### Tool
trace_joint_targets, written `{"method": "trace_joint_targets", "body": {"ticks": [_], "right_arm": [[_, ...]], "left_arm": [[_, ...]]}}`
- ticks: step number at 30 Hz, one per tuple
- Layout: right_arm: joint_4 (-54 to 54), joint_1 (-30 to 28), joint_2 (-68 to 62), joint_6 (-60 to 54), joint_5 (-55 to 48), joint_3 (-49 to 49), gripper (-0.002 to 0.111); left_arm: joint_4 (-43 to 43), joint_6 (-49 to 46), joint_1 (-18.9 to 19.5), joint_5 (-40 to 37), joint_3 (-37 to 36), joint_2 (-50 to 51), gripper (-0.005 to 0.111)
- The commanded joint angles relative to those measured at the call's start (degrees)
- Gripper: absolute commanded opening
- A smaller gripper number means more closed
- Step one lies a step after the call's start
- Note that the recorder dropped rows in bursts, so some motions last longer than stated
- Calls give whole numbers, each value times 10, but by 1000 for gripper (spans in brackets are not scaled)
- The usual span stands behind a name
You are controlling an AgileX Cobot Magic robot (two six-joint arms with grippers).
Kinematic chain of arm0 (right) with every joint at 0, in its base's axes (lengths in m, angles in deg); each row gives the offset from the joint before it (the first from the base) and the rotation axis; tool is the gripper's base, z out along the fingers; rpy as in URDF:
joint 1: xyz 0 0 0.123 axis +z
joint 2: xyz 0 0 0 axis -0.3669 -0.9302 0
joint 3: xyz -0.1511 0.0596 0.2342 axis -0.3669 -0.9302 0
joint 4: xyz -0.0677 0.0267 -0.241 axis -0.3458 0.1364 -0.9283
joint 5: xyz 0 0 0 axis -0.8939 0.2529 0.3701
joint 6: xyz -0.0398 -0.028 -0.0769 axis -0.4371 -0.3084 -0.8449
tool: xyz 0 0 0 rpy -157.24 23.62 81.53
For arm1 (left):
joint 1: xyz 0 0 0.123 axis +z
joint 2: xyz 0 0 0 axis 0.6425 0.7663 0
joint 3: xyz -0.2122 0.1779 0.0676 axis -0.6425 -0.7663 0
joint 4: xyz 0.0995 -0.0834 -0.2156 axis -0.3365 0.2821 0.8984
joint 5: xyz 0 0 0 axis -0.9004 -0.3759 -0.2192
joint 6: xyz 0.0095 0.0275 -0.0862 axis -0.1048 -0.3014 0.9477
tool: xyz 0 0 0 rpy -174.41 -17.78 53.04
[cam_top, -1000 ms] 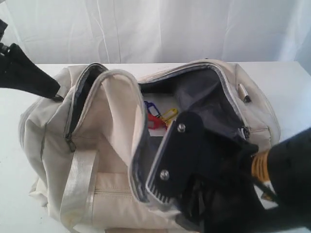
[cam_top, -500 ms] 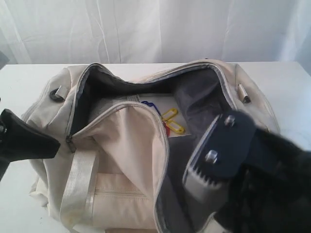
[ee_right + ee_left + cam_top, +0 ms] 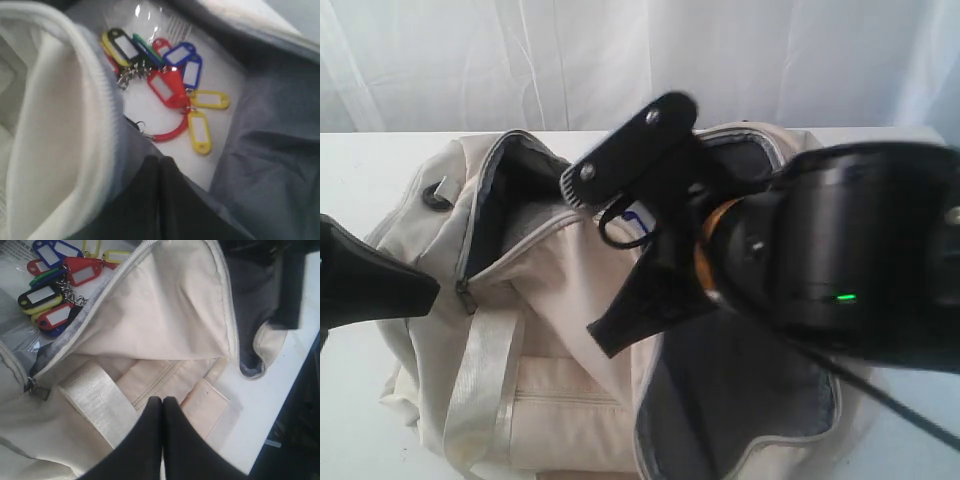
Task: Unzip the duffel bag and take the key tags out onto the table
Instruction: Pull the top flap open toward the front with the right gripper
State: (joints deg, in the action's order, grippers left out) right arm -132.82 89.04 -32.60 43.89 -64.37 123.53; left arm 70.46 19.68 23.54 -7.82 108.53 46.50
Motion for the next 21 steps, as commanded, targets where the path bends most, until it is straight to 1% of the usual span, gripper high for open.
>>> {"method": "trace_joint_targets", "body": {"ticks": [1,3,5,6,9,12,16,19,21], "right_arm": [[72,6,-65,-15,108,17,0],[173,19,-67,-92,203,17,0],[273,44,-65,-168,246,18,0],[307,57,-64,-200,244,18,0],[364,93,-58,-256,205,19,0],[390,127,-57,-283,159,19,0],[397,160,-54,-306,109,19,0],[396,166,-30,-310,60,22,0],[356,158,-3,-307,16,24,0]], "left_arm": [[8,3,-3,-4,-3,-4,0],[9,3,-3,-4,-3,-4,0],[9,3,-3,-4,-3,-4,0],[9,3,-3,-3,-3,-4,0],[9,3,-3,-2,-3,-4,0],[9,3,-3,-2,-3,-4,0],[9,3,-3,-1,-3,-4,0],[6,3,-3,-1,-3,-4,0],[5,3,-3,-1,-3,-4,0]]}}
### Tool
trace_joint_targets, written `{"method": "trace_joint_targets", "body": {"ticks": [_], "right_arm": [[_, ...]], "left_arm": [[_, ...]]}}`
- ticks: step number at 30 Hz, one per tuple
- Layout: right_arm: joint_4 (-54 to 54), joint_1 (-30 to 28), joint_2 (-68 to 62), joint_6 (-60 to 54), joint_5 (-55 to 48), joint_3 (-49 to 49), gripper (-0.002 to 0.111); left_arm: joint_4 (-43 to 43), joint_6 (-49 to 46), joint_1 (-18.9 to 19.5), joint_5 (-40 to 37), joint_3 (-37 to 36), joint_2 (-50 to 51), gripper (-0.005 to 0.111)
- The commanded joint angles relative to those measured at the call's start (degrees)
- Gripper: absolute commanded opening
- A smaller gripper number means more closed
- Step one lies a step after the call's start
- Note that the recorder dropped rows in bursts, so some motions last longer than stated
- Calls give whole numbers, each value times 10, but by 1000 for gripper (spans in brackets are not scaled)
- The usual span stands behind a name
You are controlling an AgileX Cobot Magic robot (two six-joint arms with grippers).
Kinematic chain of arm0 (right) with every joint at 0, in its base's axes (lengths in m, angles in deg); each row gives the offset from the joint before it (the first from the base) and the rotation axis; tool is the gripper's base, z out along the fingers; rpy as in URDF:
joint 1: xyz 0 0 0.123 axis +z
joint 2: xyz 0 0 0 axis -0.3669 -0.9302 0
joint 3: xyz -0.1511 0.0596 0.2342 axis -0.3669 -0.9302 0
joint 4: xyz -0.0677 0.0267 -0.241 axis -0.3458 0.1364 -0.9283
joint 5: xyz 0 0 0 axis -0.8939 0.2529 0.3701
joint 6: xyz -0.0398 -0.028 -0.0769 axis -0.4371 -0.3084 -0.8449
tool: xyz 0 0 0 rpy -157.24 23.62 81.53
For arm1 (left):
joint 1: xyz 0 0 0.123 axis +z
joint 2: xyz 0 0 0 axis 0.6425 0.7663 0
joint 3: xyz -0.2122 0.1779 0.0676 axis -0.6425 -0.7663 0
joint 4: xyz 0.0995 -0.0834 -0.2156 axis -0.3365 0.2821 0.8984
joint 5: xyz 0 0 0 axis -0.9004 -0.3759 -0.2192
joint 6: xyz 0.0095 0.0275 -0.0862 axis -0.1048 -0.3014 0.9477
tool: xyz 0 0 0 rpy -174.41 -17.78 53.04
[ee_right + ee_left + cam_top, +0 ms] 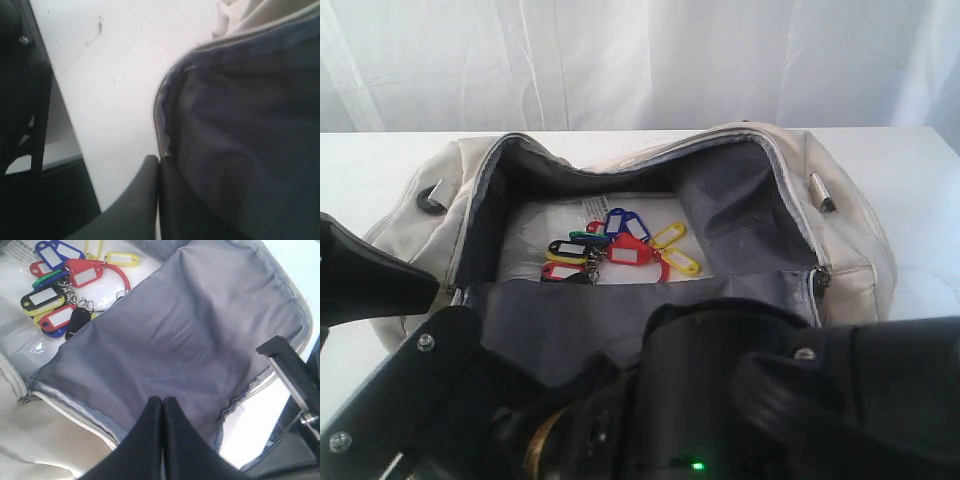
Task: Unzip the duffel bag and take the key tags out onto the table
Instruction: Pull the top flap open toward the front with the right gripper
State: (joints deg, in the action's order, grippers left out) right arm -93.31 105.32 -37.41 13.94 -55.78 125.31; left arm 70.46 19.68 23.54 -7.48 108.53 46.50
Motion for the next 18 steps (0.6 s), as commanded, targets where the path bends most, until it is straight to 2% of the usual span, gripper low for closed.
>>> {"method": "trace_joint_targets", "body": {"ticks": [1,5,13,18], "right_arm": [[-65,-8,58,8,-84,6,0],[-158,-26,102,97,-155,6,0],[-160,-39,94,110,-188,-66,0],[-144,-39,89,157,-289,-101,0]], "left_arm": [[5,3,-3,-4,-3,-4,0],[5,3,-3,-3,-3,-4,0],[5,3,-3,-3,-3,-4,0],[5,2,-3,-3,-3,-4,0]]}}
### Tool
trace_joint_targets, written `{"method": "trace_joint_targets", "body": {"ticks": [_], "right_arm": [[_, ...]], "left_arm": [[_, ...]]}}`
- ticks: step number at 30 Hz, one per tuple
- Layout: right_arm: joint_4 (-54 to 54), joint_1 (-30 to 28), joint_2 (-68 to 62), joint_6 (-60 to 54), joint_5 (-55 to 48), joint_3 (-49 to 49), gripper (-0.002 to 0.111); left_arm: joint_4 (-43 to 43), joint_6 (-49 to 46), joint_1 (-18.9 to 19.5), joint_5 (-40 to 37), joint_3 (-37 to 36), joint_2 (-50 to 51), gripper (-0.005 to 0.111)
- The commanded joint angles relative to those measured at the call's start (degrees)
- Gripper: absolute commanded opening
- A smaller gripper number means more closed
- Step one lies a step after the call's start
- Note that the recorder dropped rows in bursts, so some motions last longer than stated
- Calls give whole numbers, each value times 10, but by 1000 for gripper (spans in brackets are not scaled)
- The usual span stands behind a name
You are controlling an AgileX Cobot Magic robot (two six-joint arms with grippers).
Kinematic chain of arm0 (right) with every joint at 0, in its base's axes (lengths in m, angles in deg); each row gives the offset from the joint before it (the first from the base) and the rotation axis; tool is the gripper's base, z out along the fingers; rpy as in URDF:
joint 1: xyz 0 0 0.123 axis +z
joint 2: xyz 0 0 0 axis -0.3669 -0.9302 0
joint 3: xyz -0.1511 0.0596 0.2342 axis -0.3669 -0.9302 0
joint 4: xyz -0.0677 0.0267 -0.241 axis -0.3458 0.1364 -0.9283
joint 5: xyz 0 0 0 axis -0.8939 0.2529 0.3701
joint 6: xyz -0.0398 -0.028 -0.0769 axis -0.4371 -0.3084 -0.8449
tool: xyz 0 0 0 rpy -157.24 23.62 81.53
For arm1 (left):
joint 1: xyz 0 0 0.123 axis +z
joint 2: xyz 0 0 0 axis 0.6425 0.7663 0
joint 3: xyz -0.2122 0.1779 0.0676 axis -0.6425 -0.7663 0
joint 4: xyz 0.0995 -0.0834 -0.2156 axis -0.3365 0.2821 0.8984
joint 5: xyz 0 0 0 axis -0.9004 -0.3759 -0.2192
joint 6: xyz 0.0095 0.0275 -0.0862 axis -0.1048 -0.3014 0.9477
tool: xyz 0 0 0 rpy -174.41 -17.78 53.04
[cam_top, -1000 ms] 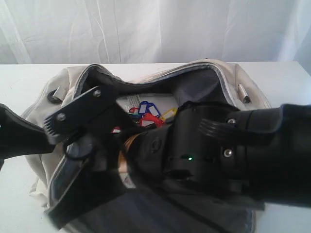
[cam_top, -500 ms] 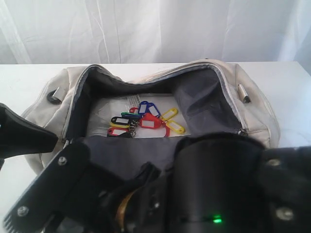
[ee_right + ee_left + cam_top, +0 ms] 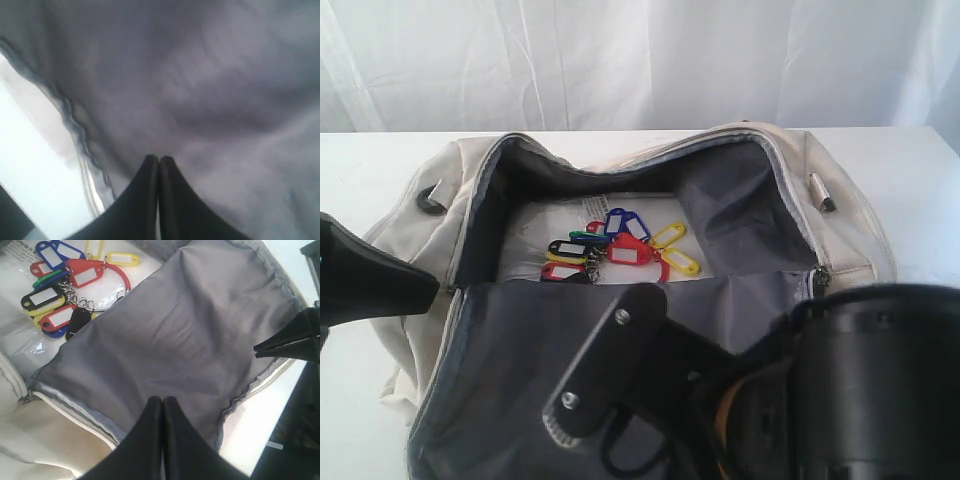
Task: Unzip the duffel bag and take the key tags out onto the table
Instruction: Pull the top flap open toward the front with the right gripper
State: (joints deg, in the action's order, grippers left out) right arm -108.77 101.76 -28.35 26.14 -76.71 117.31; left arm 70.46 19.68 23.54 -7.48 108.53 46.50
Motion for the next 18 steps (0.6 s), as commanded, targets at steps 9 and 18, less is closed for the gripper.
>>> {"method": "trace_joint_targets", "body": {"ticks": [9,18], "right_arm": [[52,-3,9,40,-165,-57,0],[21,-3,63,44,-188,-46,0]], "left_arm": [[5,-1,-3,-3,-3,-4,0],[5,-1,-3,-3,-3,-4,0]]}}
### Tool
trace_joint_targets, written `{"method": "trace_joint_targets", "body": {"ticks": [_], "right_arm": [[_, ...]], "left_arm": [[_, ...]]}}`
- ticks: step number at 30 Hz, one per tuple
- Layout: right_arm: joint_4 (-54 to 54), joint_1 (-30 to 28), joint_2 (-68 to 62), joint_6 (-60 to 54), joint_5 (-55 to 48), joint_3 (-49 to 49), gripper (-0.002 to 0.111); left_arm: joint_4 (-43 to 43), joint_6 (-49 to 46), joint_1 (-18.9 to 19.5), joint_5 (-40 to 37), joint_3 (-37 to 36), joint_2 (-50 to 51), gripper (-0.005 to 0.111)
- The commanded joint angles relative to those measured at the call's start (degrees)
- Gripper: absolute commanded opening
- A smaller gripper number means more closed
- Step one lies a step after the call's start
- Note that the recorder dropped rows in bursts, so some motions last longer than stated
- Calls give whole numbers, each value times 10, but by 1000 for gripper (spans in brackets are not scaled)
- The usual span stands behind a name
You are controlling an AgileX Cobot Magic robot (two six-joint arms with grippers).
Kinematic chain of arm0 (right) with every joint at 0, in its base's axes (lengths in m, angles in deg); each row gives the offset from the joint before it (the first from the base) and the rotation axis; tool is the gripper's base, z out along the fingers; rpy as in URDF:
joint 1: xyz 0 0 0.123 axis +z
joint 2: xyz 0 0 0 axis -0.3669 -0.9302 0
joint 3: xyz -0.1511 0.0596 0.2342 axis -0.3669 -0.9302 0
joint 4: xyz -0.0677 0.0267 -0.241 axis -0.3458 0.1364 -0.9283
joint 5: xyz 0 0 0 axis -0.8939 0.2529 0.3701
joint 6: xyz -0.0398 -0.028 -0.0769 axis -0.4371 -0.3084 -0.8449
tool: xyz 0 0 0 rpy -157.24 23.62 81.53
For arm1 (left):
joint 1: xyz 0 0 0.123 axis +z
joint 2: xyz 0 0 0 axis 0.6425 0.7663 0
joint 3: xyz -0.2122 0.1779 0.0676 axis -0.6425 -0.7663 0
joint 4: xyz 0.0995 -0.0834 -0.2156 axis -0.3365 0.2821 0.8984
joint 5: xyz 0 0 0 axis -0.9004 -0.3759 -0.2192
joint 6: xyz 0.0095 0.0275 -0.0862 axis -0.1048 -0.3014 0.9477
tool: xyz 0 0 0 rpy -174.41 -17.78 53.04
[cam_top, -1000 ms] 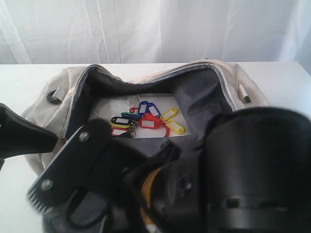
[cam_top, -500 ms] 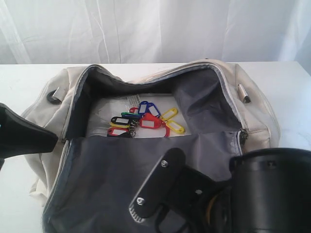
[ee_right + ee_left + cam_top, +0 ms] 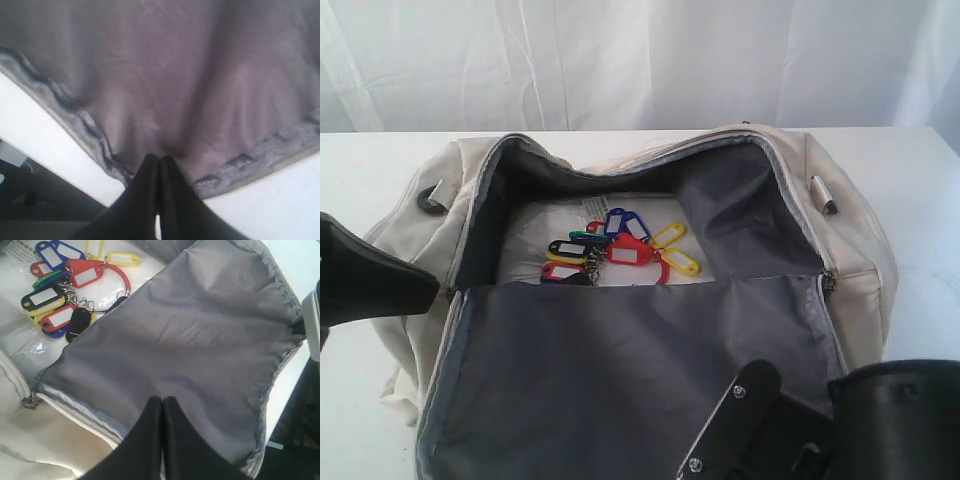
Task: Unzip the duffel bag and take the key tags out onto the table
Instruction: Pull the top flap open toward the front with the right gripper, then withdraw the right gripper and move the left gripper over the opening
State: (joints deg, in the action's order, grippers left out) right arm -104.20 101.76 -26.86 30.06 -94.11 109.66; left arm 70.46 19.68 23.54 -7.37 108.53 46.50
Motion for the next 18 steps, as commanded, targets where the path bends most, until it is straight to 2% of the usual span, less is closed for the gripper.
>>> {"method": "trace_joint_targets", "body": {"ticks": [1,8,14,18], "right_arm": [[-38,-3,63,5,-14,43,0],[-283,-3,204,49,-18,91,0],[-524,-3,294,161,-25,30,0],[-621,-3,352,234,-25,-37,0]], "left_arm": [[5,-2,-3,-4,-3,-4,0],[12,-26,-3,-3,-3,-4,0],[17,-35,-3,10,-3,-4,0],[17,-58,-3,24,-6,-4,0]]}}
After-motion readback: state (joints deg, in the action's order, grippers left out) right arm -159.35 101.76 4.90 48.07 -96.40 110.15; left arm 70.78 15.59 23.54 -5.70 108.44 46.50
